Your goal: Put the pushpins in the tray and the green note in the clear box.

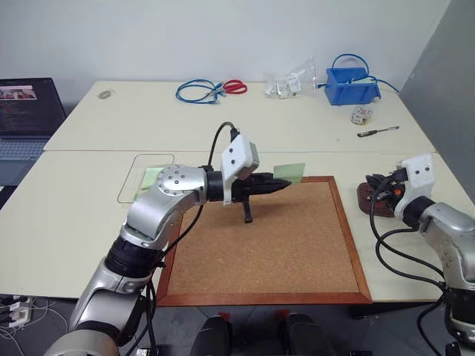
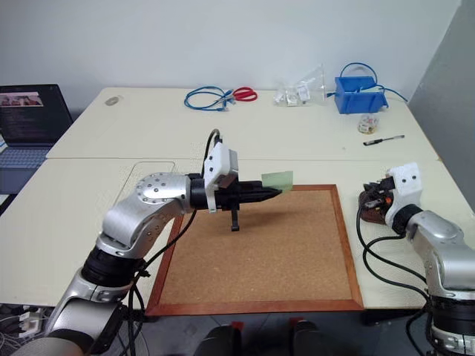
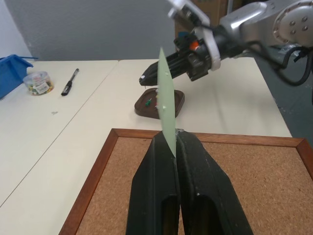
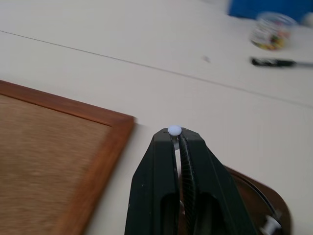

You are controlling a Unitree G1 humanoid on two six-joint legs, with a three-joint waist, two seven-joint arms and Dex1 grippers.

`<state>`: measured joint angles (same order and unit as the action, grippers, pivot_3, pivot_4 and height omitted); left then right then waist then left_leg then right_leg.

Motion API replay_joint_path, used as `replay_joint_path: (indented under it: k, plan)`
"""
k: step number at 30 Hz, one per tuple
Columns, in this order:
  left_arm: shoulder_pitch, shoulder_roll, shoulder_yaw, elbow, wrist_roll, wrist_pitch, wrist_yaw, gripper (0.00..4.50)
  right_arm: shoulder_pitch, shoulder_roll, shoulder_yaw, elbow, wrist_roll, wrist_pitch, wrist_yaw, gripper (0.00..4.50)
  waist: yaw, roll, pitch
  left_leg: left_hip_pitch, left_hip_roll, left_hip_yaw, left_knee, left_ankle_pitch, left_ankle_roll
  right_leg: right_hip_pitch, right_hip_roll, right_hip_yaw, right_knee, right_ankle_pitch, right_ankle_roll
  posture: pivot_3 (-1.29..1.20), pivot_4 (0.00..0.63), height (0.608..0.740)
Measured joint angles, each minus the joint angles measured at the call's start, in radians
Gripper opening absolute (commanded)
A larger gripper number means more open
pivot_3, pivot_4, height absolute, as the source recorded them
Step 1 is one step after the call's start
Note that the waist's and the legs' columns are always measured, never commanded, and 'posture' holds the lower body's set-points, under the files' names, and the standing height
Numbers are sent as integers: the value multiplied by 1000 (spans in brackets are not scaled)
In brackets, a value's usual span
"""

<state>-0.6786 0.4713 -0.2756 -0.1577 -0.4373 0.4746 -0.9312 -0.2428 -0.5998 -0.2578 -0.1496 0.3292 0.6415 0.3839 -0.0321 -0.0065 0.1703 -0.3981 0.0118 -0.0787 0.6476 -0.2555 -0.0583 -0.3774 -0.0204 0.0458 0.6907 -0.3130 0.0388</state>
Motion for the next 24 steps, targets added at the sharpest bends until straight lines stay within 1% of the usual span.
replay_joint_path:
  k: [5,7,9,12,17,18,19,24]
  plan:
    - [-46,-84,-52,83,61,-51,-24,50,-53,56,-17,116,-37,-2,-107,0,-4,0,0,0,0,1,-1,0,0,-1,0,1,0,0,0,0,150,740]
    - [-50,-92,-63,98,78,-68,-36,50,-68,60,-19,132,-41,-1,-124,0,-4,0,0,0,0,1,-1,0,0,-1,0,1,0,0,0,0,150,740]
    - [-52,-96,-64,114,92,-76,-43,0,-77,65,-23,145,-40,1,-132,553,-3,0,0,0,0,1,-1,0,0,-1,0,1,0,0,0,0,150,740]
    - [-52,-92,-63,118,104,-77,-55,0,-78,73,-33,147,-39,5,-145,1094,-3,0,0,0,0,1,-1,0,0,-1,0,1,0,0,0,0,150,740]
    - [-52,-81,-63,118,112,-79,-83,0,-64,72,-37,141,-34,22,-146,2481,-1,0,0,0,0,1,-1,0,0,-1,0,0,0,0,0,0,150,740]
    - [-51,-81,-62,118,115,-81,-85,0,-54,72,-37,135,-33,26,-145,2636,-1,0,0,0,0,1,-1,0,0,-1,0,1,0,0,0,0,150,740]
    - [-51,-81,-62,118,117,-83,-85,0,-49,72,-37,132,-33,30,-145,2959,-1,0,0,0,0,1,-1,0,0,-1,0,1,0,0,0,0,150,740]
    - [-52,-83,-62,129,129,-90,-97,0,-45,66,-40,107,-32,47,-145,4180,-3,0,0,0,0,1,-1,0,0,-1,0,1,0,0,0,0,150,740]
